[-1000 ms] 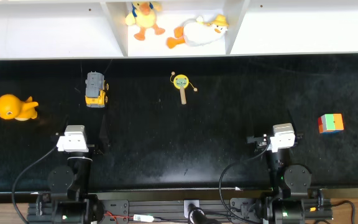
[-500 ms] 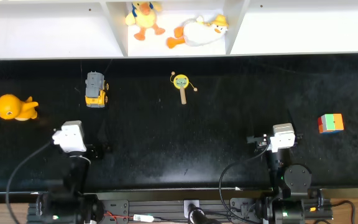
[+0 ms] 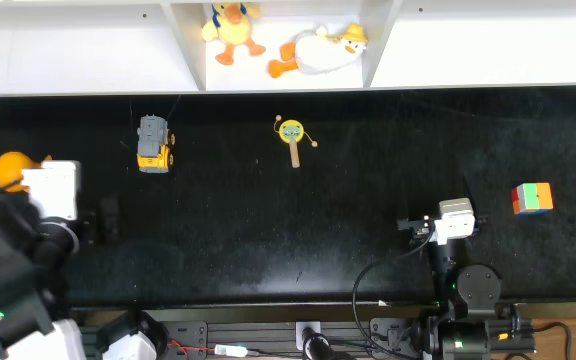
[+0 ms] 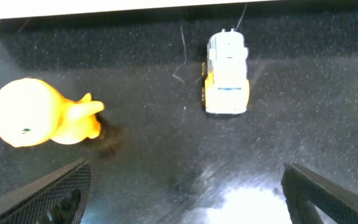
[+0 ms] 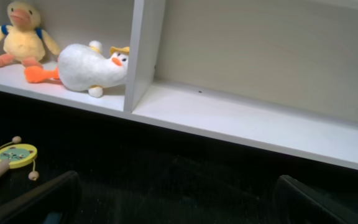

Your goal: Store Toys

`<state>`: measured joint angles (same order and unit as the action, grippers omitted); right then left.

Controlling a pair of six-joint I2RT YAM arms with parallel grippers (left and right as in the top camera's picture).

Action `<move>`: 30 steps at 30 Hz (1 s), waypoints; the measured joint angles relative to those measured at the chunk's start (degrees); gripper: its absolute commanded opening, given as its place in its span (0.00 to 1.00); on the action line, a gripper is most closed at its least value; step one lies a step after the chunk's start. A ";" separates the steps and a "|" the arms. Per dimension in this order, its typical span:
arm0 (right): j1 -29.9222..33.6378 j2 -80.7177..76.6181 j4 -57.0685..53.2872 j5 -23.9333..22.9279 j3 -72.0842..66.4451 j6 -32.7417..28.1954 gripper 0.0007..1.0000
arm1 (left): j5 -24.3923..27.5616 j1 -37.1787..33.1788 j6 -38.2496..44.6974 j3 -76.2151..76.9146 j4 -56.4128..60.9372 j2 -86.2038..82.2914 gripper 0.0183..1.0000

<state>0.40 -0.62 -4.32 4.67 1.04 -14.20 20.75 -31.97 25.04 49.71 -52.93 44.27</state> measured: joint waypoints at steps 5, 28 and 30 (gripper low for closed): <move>0.00 0.00 0.00 0.00 0.00 0.02 0.99 | 7.74 -11.54 9.01 2.64 -1.64 6.67 0.99; -0.02 0.00 0.00 0.00 0.00 0.00 1.00 | 17.88 -34.95 20.63 3.28 7.50 21.88 1.00; 0.00 0.00 0.02 0.00 0.00 0.00 1.00 | 18.29 -34.71 20.63 3.28 9.84 24.90 1.00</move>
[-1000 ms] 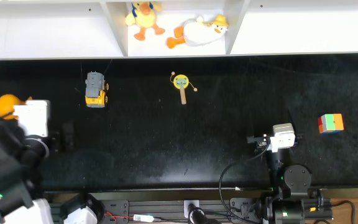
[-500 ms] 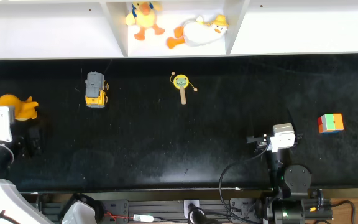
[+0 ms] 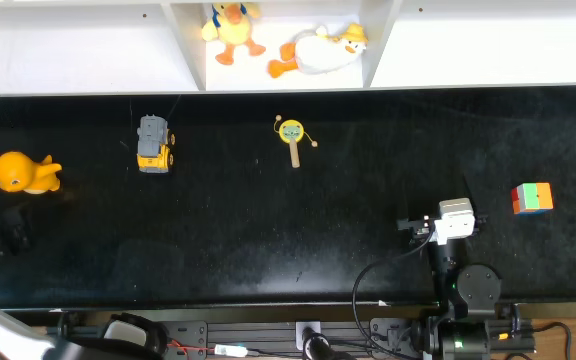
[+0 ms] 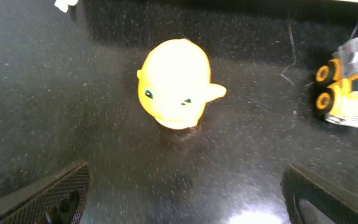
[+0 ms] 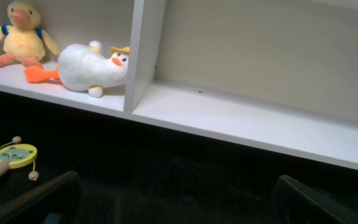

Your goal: Store Toys

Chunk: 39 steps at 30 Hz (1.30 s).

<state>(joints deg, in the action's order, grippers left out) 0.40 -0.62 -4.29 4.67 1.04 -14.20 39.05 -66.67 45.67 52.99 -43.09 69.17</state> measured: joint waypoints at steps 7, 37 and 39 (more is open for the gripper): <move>-0.02 -0.02 -0.02 0.00 0.00 0.00 0.99 | 0.37 4.55 0.22 0.00 8.22 7.74 1.00; 0.00 0.00 -0.02 0.00 0.00 0.00 1.00 | -1.86 11.10 -2.60 0.04 18.99 15.82 0.53; 0.00 0.00 0.00 0.00 0.00 0.00 1.00 | -1.99 11.10 -2.64 0.07 19.02 15.82 0.41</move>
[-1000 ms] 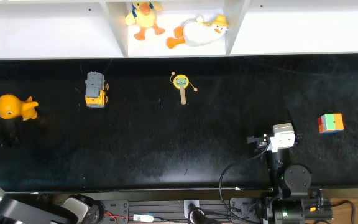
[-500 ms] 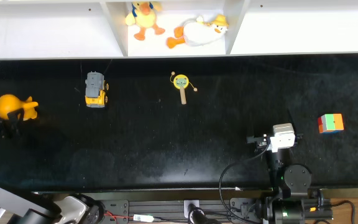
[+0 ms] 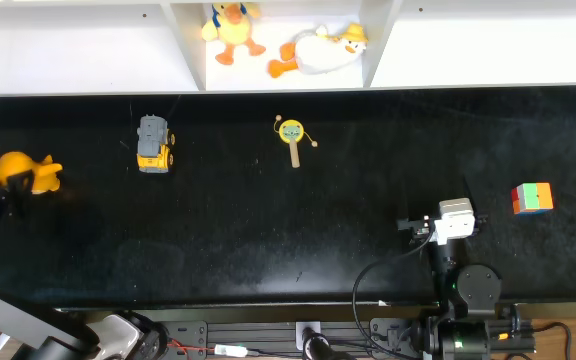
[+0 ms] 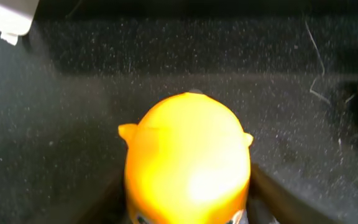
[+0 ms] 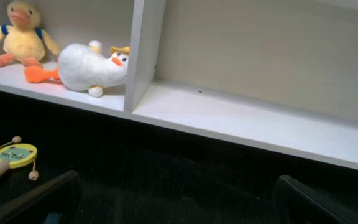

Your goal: Store Toys

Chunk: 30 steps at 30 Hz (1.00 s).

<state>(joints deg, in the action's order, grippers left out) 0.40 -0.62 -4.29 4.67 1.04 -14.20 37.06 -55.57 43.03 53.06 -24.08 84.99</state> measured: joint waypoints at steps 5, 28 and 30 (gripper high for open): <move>-0.02 0.00 0.00 0.00 0.00 0.00 1.00 | -0.24 0.00 -1.36 0.07 -0.72 0.00 0.24; 0.00 0.00 -0.02 0.00 0.00 0.00 1.00 | -8.50 5.60 -23.10 16.98 -13.57 -6.95 0.17; 0.00 0.00 -0.02 -0.02 0.00 0.00 0.99 | -8.68 7.78 -24.15 17.00 -11.06 -6.51 0.17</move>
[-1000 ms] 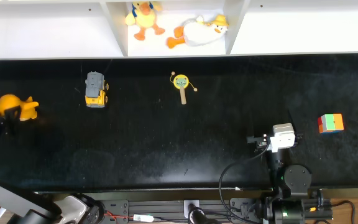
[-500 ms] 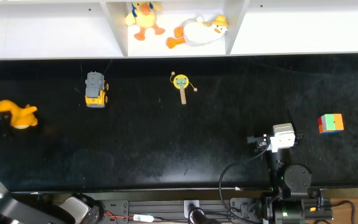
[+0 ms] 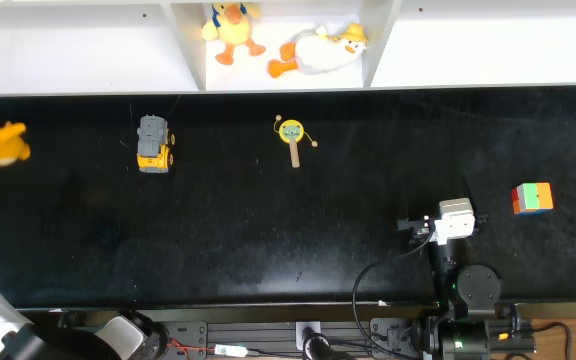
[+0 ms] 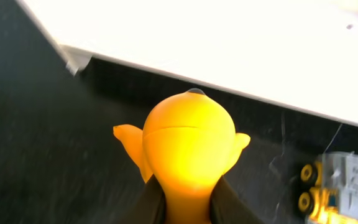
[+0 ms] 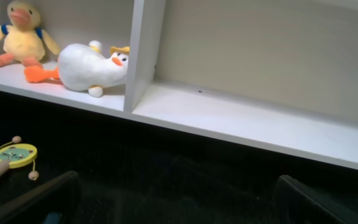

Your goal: Store Toys

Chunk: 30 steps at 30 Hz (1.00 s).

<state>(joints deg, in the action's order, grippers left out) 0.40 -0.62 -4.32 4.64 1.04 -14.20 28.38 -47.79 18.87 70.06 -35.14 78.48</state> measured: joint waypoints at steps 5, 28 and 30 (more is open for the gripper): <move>-0.02 -0.02 0.00 0.02 0.00 0.00 0.99 | -2.99 7.04 -3.80 0.00 6.71 3.08 0.19; 0.00 -0.02 0.00 0.02 0.00 0.02 0.99 | -7.69 14.73 -11.67 4.00 17.51 11.34 0.22; 0.00 0.00 0.00 0.02 0.00 0.00 1.00 | -7.72 14.99 -11.89 4.02 18.91 11.34 0.22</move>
<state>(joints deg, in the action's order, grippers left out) 0.40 -0.62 -4.32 4.67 1.04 -14.20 20.67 -32.80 6.98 74.08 -16.23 89.82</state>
